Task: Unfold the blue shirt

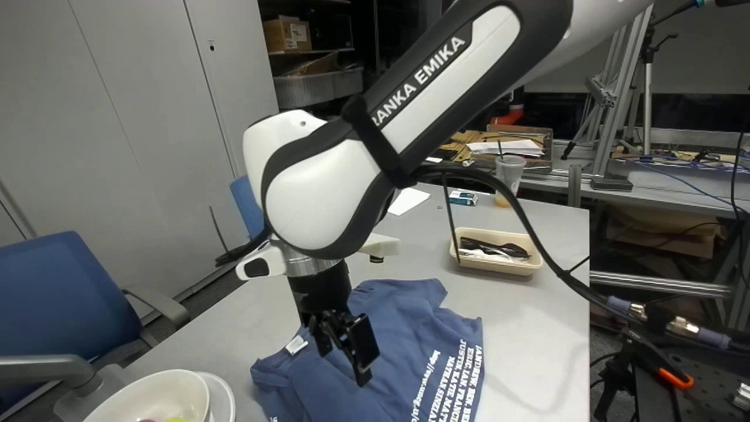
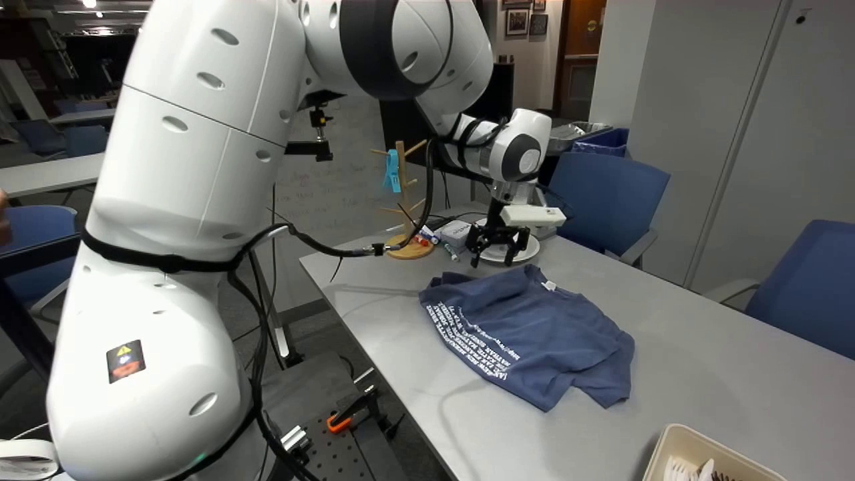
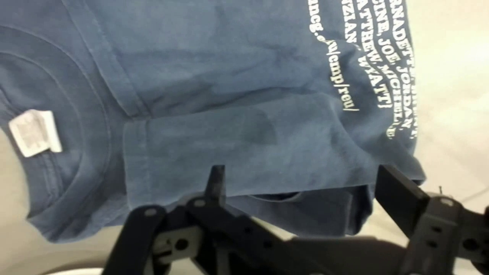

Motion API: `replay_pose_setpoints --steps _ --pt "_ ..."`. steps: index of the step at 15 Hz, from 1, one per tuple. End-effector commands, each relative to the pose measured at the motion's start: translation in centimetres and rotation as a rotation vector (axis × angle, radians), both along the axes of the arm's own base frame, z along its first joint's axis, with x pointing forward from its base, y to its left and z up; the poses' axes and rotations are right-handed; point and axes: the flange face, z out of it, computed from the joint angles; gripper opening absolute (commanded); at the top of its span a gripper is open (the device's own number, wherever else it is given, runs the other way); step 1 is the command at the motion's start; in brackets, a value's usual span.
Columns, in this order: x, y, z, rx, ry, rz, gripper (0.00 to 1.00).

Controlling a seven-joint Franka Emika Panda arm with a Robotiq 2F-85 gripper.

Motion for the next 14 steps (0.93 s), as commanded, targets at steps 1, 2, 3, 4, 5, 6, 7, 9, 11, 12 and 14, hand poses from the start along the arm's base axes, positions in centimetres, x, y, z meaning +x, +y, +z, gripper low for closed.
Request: replay_pose_setpoints --steps 1,2,3,4,5,6,7,9,11,12,14 --pt "2.0 -0.9 -2.5 -0.017 -0.065 -0.049 1.00" --pt "2.4 -1.3 -3.2 -0.024 -0.074 -0.034 1.00" --pt "2.7 -1.6 -3.7 -0.037 -0.086 -0.016 1.00" --pt "3.1 -1.9 -4.1 -0.052 -0.093 0.006 1.00" --pt "3.5 -2.2 -4.2 -0.070 -0.103 0.027 1.00" --pt "4.0 -2.4 -4.1 -0.091 -0.113 0.048 1.00" --pt "4.5 -2.6 -4.0 -0.107 -0.125 0.063 1.00" --pt "5.7 -3.1 -3.6 -0.127 -0.153 0.085 1.00" --pt "6.6 -3.3 -3.1 -0.118 -0.171 0.092 1.00" --pt "7.0 -3.4 -3.0 -0.096 -0.168 0.089 1.00" --pt "7.6 -3.4 -2.8 -0.067 -0.172 0.100 1.00"
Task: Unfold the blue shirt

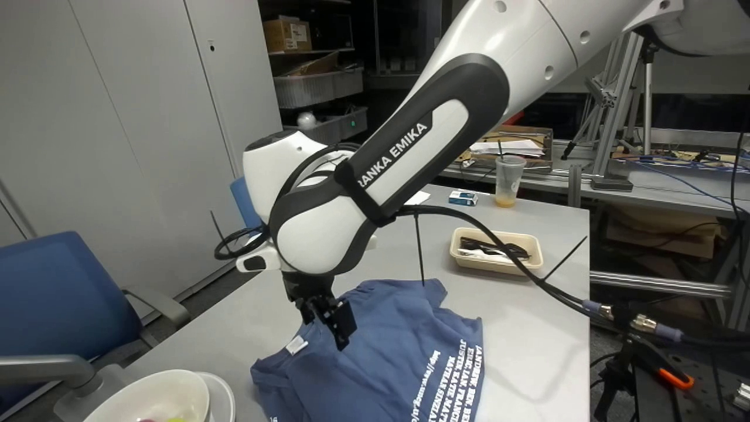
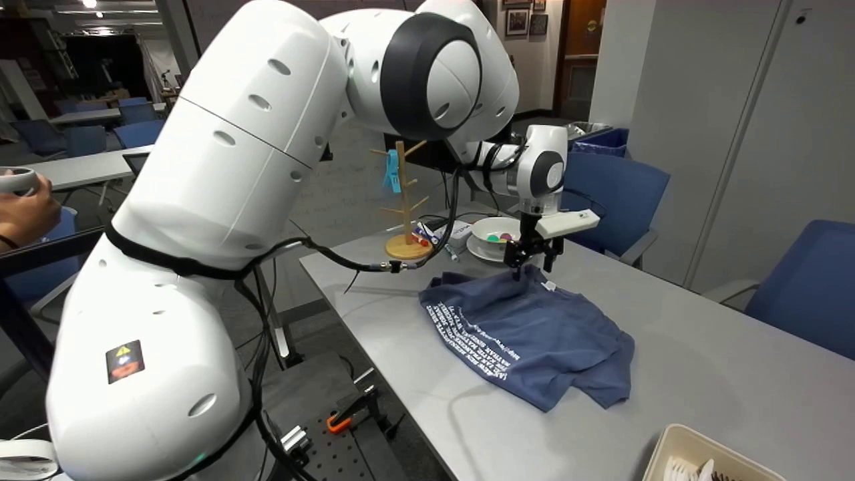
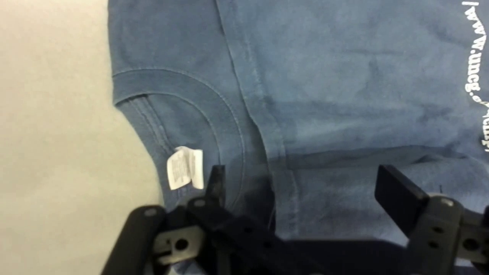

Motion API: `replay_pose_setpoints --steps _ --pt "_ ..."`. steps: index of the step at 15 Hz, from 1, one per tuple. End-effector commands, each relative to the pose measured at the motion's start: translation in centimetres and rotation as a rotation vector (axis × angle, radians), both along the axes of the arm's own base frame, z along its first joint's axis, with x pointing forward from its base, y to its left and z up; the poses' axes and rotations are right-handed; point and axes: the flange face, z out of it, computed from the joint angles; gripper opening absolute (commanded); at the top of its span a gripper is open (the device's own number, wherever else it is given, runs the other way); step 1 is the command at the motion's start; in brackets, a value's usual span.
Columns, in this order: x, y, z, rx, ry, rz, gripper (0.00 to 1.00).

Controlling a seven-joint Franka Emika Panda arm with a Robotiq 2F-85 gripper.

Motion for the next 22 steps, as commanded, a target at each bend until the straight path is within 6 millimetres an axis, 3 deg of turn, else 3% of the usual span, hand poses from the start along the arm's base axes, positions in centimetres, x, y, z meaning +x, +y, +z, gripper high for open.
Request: replay_pose_setpoints --steps 1,6,14,15,16,17,18,22 --pt "2.0 -0.1 0.1 0.053 0.001 0.039 1.00" --pt "3.4 -0.2 -0.8 0.200 0.043 0.037 1.00" --pt "3.6 -0.6 -4.5 0.283 0.142 0.009 1.00" --pt "3.5 -0.5 -4.7 0.275 0.148 0.008 0.96" --pt "3.5 -0.5 -5.0 0.272 0.157 0.008 0.80" --pt "3.4 -0.4 -5.2 0.269 0.163 0.007 0.72" --pt "3.3 -0.4 -5.3 0.261 0.170 0.006 0.69" --pt "2.7 0.0 -4.8 0.225 0.186 -0.008 0.37"
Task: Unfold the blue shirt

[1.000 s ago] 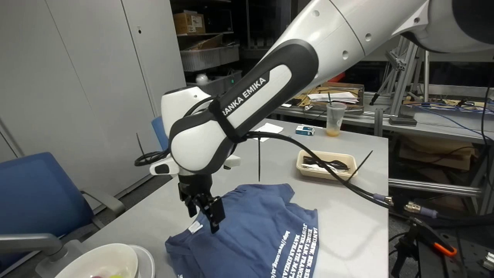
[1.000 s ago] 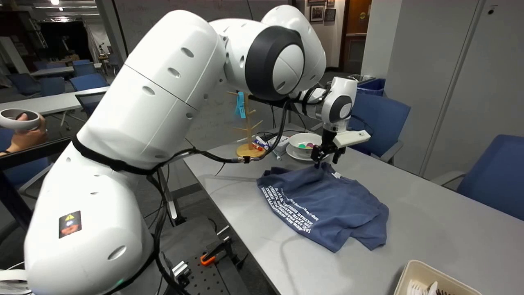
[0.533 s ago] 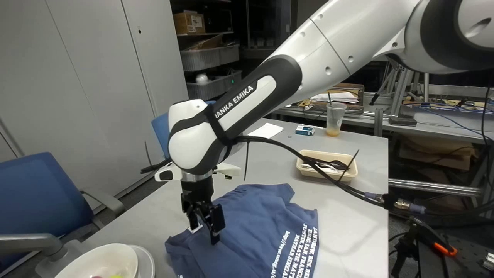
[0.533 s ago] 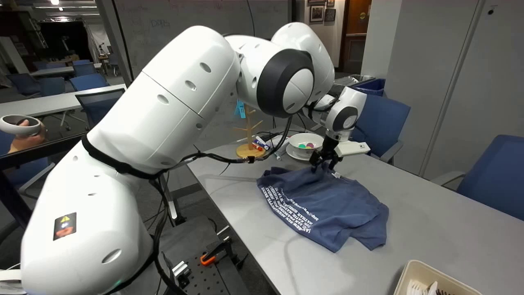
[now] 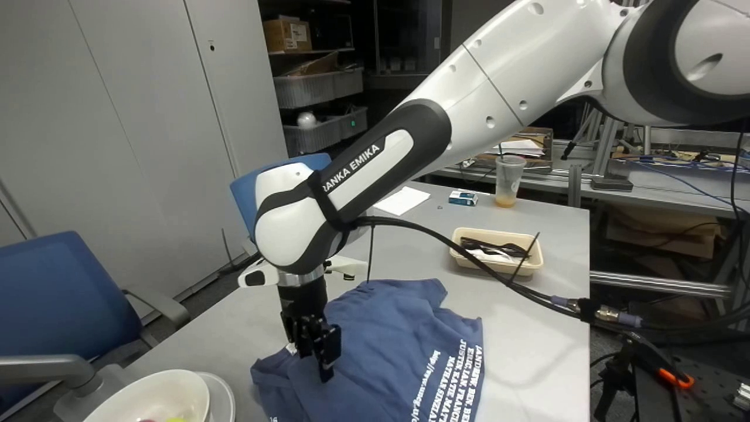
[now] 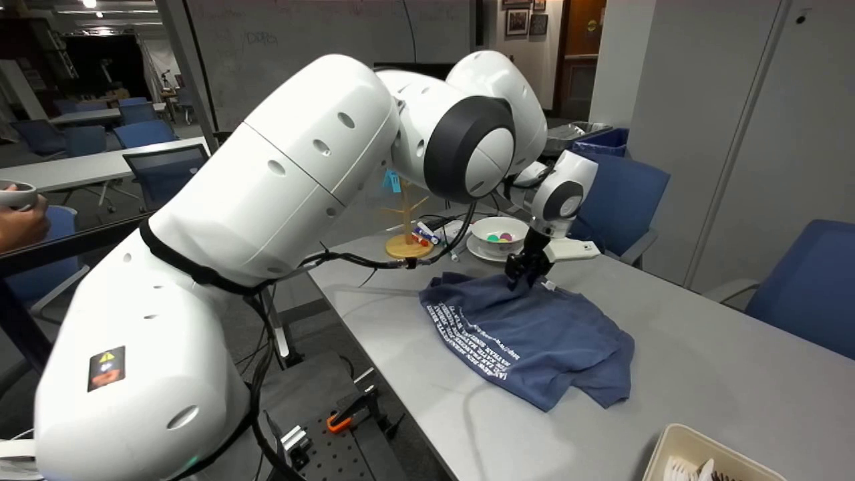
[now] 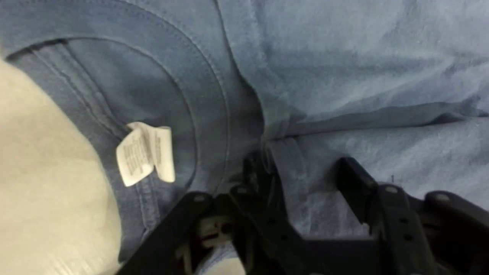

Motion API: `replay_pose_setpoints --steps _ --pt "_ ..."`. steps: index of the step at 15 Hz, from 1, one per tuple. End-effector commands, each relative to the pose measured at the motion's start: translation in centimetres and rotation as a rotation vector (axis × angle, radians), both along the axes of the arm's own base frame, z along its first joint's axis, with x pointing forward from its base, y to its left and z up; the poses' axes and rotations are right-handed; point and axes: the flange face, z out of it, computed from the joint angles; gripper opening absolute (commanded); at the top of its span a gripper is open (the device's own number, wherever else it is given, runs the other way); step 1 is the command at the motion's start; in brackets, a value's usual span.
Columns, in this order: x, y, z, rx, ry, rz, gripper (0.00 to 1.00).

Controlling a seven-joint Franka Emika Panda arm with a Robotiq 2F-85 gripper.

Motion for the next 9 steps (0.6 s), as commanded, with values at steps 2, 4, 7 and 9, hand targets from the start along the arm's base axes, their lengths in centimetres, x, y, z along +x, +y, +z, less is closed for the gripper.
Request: replay_pose_setpoints --steps 2,4,7,9 --pt "-0.2 0.7 1.5 -0.043 0.009 -0.009 0.21" --pt "-0.8 0.9 2.8 -0.085 0.019 -0.037 0.06" --pt "-2.5 1.0 5.0 -0.186 0.030 -0.057 0.00" --pt "-4.3 1.1 6.8 -0.235 0.063 -0.057 0.01"
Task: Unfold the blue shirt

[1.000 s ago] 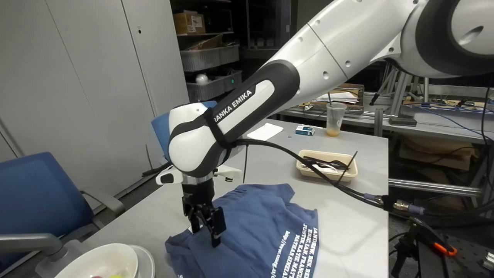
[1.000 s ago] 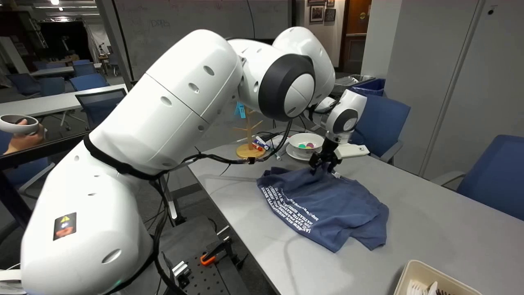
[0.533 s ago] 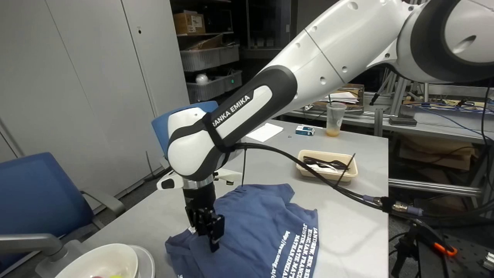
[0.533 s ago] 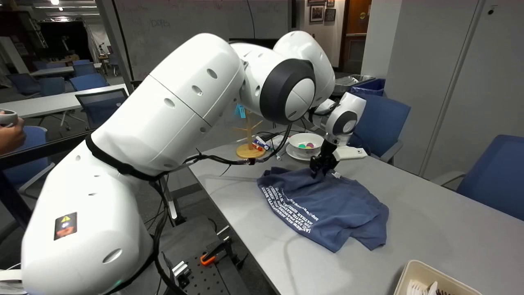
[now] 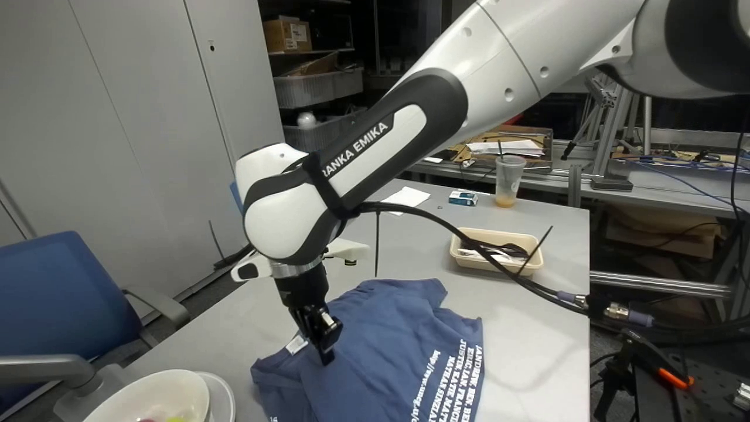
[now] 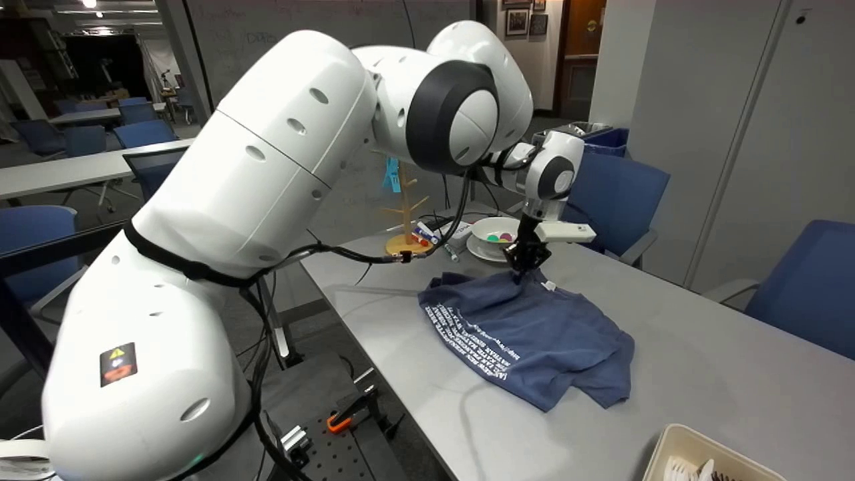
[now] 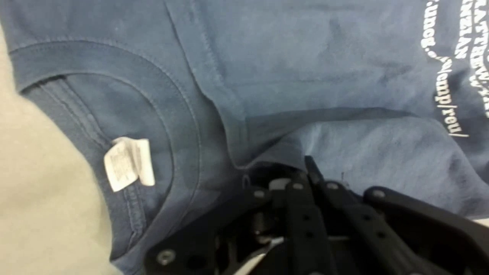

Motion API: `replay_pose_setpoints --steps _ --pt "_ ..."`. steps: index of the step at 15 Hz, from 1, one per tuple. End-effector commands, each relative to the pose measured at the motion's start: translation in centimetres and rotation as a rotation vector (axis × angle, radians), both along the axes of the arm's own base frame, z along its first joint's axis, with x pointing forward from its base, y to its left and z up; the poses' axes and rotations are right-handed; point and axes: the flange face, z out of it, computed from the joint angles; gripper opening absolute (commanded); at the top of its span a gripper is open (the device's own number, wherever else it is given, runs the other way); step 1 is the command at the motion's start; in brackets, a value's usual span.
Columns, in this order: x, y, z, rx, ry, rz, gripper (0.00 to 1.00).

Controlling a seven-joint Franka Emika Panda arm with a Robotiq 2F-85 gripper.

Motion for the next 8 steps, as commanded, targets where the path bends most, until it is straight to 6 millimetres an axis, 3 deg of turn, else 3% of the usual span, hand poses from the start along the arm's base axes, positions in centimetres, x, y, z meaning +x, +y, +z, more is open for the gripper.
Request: replay_pose_setpoints --steps 1,5,8 --pt "-3.8 -0.1 4.0 -0.107 0.052 -0.011 0.01" --pt "-8.6 -0.4 7.6 -0.166 0.120 -0.049 0.01" --pt "-13.8 -0.1 8.6 -0.178 0.206 -0.118 0.01"
